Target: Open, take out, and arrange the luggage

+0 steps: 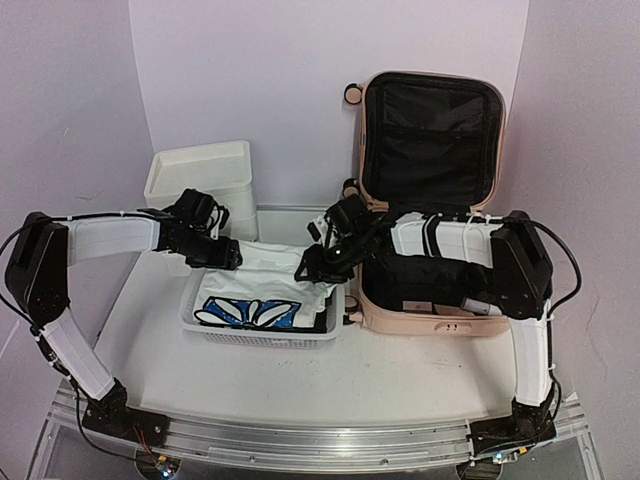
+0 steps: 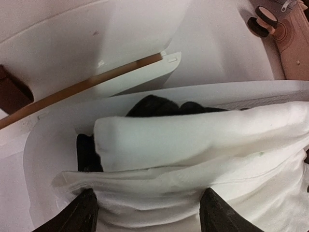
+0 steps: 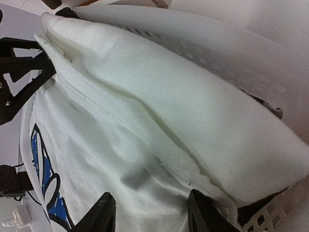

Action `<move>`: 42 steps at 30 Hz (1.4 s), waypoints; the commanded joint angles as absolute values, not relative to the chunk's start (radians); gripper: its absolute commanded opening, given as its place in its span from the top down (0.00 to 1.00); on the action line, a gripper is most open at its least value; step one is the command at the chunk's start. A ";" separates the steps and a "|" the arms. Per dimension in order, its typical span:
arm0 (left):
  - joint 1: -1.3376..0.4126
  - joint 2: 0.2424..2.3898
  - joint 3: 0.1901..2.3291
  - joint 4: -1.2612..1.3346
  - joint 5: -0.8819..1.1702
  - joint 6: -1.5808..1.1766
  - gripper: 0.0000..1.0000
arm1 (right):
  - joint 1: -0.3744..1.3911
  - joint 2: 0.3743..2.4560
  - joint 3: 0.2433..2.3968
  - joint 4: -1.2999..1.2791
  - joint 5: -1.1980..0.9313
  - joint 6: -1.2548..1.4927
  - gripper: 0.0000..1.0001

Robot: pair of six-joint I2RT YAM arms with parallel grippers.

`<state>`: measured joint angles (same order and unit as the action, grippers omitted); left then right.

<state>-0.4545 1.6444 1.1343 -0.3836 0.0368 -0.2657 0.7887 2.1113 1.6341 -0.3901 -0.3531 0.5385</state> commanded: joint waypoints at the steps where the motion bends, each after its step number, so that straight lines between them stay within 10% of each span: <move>1: -0.446 1.540 1.109 -0.463 -0.035 -0.234 0.25 | 0.808 2.080 1.694 -0.476 -0.328 0.504 0.43; 17: -0.369 1.319 1.089 -0.824 -0.085 -0.216 0.18 | 0.808 1.676 1.426 -0.623 -0.114 0.309 0.05; 32: -0.319 1.502 1.048 -0.975 -0.059 -0.323 0.53 | 0.807 1.792 1.527 -0.617 -0.210 0.420 0.06; 42: -0.203 1.418 0.999 -1.124 0.017 -0.410 0.63 | 0.808 1.982 1.735 -0.646 -0.059 0.581 0.32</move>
